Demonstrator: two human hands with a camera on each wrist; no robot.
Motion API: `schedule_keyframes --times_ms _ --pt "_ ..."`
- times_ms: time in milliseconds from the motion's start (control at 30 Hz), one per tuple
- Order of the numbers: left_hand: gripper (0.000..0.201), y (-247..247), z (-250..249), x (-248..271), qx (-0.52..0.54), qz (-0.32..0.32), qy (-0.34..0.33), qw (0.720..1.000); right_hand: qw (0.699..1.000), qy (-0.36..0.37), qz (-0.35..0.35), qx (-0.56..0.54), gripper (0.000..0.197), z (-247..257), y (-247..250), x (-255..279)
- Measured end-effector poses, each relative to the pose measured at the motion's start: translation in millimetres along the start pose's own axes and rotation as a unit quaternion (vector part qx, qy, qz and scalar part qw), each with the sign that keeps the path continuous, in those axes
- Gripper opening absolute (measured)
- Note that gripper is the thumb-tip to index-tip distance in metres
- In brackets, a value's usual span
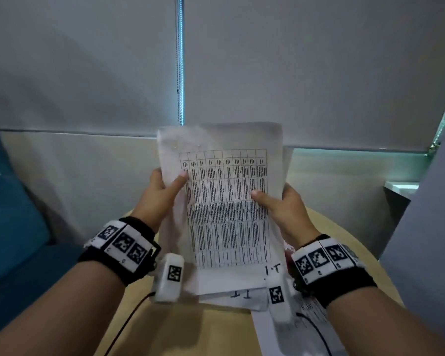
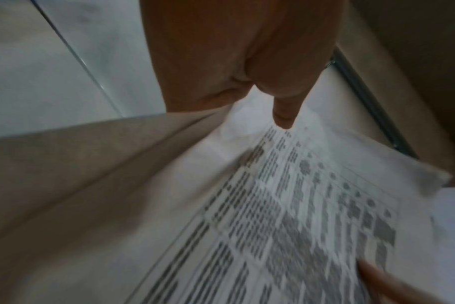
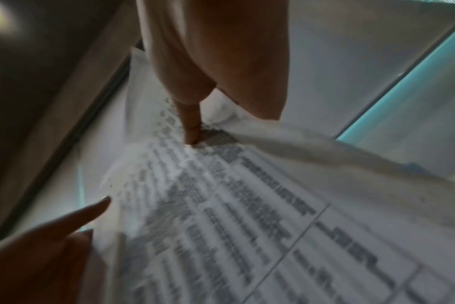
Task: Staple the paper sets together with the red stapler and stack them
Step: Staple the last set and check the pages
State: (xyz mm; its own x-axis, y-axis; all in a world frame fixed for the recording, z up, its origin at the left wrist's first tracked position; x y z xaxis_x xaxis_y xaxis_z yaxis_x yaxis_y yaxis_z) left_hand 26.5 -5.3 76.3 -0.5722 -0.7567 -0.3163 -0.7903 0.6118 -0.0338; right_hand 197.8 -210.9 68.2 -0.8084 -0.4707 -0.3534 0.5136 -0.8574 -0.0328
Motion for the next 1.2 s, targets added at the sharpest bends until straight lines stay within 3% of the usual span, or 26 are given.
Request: schedule_keyframes --times_ms 67,167,233,367,500,600,767,833,900,967,1033,1133,1200 --pt "0.034 0 -19 2 0.008 -0.037 -0.057 0.998 0.999 0.034 -0.036 0.008 0.043 15 0 -3" --pt "0.029 4 -38 1 0.020 -0.069 -0.117 0.991 0.994 0.088 -0.059 0.038 0.039 31 -2 -2" --pt "0.037 1 -30 1 0.005 -0.063 -0.104 0.993 0.991 0.102 -0.049 0.075 0.042 27 -7 4" --pt "0.055 -12 12 8 -0.062 -0.028 -0.013 0.998 0.990 0.082 -0.025 0.114 0.025 -3 -19 16" --pt "0.053 4 1 2 -0.036 -0.093 -0.060 0.993 0.989 0.092 -0.059 0.098 0.025 2 -18 6" --pt "0.062 -2 12 4 -0.031 -0.065 -0.042 0.997 0.994 0.054 -0.030 0.094 0.033 -9 -23 5" --pt "0.046 -1 31 2 -0.057 -0.047 -0.020 0.997 0.989 0.036 -0.026 0.138 0.017 -30 -16 8" --pt "0.041 -4 29 0 -0.091 -0.029 -0.025 0.995 0.987 0.014 -0.013 0.158 0.023 -34 -15 8" --pt "0.034 1 9 -4 -0.135 -0.053 -0.080 0.986 0.987 0.029 -0.019 0.159 0.039 -25 -12 4" --pt "0.026 5 -20 -6 -0.211 -0.085 -0.144 0.963 0.969 0.131 -0.100 0.186 0.067 10 4 0" --pt "0.017 2 -51 -7 -0.254 -0.090 -0.209 0.940 0.918 0.254 -0.171 0.251 0.086 54 13 3" --pt "0.018 -18 -77 -1 -0.291 -0.035 -0.268 0.918 0.868 0.302 -0.134 0.372 0.095 93 -7 2" --pt "0.019 -31 -79 2 -0.296 0.008 -0.269 0.917 0.878 0.264 -0.071 0.392 0.080 91 -22 -6"
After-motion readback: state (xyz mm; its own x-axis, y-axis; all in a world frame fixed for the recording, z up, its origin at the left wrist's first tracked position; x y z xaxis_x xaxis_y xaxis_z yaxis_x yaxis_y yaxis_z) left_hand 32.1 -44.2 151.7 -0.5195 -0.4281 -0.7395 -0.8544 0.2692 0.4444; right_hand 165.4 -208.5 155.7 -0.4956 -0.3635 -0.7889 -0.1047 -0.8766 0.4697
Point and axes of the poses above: each hand's wrist, its own x-axis away from the middle knuckle, its own y-axis out of the back of the hand, z = x × y, the point moved 10 cm from there along -x, towards the middle knuckle, and after that the axes turned 3 degrees about -z, right-handed, at the moved point
